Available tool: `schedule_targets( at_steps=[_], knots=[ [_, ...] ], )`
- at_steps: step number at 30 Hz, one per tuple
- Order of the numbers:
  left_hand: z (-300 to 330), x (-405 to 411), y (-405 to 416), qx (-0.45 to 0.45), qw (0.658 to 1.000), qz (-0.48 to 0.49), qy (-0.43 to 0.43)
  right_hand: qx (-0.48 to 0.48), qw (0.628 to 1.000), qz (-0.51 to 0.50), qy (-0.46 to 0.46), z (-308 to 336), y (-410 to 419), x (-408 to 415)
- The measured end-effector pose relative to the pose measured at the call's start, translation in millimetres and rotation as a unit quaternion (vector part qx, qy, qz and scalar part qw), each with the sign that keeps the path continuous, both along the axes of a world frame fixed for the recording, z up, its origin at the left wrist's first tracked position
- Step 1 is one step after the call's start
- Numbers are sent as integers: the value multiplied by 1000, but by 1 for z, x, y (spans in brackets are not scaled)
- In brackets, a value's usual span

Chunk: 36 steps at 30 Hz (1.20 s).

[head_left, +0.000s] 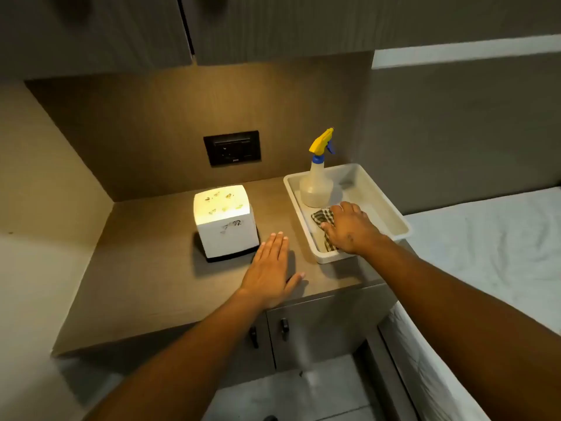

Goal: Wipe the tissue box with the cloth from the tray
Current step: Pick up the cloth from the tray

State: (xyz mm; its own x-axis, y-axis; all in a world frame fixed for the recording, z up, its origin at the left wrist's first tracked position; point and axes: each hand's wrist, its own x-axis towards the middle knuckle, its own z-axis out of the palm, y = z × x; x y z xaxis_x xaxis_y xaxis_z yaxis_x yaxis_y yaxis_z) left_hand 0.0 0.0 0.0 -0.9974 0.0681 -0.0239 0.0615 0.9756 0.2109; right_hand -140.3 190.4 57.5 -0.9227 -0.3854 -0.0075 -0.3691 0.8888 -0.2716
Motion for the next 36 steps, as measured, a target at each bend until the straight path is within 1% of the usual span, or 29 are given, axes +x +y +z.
schedule_targets(
  at_steps=[1, 4, 10, 13, 17, 21, 23, 26, 29, 36],
  knots=[
    [-4, -4, 0, 0, 1000, -2, -1, 6, 1000, -9, -28, -3, -1, -4],
    [-15, -10, -1, 11, 1000, -2, -29, 48, 996, -10, -74, -14, -2, -12],
    [-20, -23, -2, 36, 998, 10, -54, 103, 985, -4, -136, -26, -13, -30],
    [-22, -24, -1, 27, 998, 11, -54, 122, 981, -2, -149, -36, -15, -34],
    [-17, -27, -5, 10, 1000, 4, -29, 138, 981, -5, -137, -38, -21, -39],
    [-16, -26, -2, -1, 1000, -12, -17, 125, 983, -3, -133, -36, -15, -46],
    [-16, -20, 6, 0, 1000, 9, -17, 113, 986, 19, -121, -33, -12, -48],
    [-18, -18, 4, -3, 1000, 9, -20, 44, 990, -8, -133, -30, -9, -47],
    [-20, -22, 4, -4, 1000, 2, -25, -16, 991, -13, -130, -25, 0, -50],
    [-15, -14, 5, -2, 999, 17, -47, -100, 994, 9, -44, 5, 4, -40]
  ],
)
